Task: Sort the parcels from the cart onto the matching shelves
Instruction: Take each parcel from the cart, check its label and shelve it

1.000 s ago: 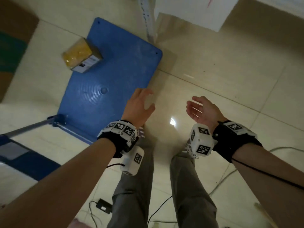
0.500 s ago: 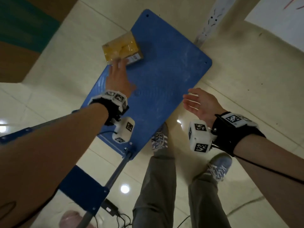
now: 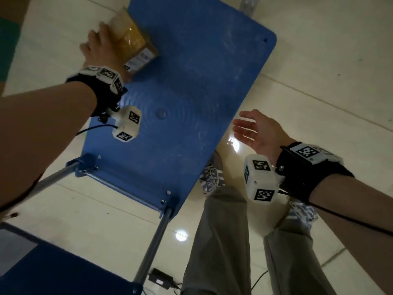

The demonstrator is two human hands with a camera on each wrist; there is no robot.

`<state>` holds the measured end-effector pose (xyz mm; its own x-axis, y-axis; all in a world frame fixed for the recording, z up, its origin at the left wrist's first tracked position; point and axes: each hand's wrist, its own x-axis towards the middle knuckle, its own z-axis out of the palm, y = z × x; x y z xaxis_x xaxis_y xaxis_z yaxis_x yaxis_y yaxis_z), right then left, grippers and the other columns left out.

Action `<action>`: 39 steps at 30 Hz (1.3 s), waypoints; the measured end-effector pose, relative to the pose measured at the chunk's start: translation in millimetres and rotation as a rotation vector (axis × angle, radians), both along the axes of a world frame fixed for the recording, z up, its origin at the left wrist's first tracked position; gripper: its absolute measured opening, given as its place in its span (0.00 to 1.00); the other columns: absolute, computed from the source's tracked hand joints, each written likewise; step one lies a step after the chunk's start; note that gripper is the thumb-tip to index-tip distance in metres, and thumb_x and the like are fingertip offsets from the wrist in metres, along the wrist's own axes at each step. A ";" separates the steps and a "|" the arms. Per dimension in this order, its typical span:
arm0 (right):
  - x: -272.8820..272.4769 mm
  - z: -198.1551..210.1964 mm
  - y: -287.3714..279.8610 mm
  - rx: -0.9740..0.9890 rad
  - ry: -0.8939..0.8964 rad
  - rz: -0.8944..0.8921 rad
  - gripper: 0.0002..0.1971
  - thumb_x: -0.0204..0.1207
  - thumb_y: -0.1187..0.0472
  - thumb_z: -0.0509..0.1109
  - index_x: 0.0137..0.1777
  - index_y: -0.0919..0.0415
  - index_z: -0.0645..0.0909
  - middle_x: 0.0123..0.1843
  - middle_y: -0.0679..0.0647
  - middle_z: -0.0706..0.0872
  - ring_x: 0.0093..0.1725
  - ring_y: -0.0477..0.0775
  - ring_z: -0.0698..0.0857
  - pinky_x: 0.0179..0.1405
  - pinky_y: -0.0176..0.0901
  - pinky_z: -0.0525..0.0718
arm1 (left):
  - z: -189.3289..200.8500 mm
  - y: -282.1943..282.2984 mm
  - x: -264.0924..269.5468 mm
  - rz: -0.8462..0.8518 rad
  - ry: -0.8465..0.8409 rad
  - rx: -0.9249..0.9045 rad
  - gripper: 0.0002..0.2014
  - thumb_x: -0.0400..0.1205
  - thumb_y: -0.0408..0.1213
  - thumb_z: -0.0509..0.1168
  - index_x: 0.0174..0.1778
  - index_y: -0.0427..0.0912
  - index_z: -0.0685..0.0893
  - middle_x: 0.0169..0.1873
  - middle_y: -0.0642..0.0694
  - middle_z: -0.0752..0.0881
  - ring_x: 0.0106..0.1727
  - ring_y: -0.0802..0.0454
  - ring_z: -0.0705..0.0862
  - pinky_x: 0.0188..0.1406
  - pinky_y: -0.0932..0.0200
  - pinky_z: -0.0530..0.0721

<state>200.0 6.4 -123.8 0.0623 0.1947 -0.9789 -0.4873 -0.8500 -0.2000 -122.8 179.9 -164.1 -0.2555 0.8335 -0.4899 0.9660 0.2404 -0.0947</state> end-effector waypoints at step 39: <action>307.3 632.2 -209.0 0.486 -0.012 0.018 0.26 0.75 0.39 0.75 0.68 0.53 0.85 0.68 0.62 0.87 0.68 0.64 0.86 0.67 0.63 0.85 | 687.1 -297.4 438.1 0.194 -1.116 -0.375 0.25 0.80 0.61 0.66 0.65 0.48 0.85 0.58 0.41 0.90 0.57 0.43 0.90 0.55 0.48 0.90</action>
<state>507.3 -202.6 508.4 0.0650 0.6302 -0.7737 -0.4684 -0.6654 -0.5813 315.3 -117.5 523.0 0.3605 0.5853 -0.7262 0.5097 0.5284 0.6789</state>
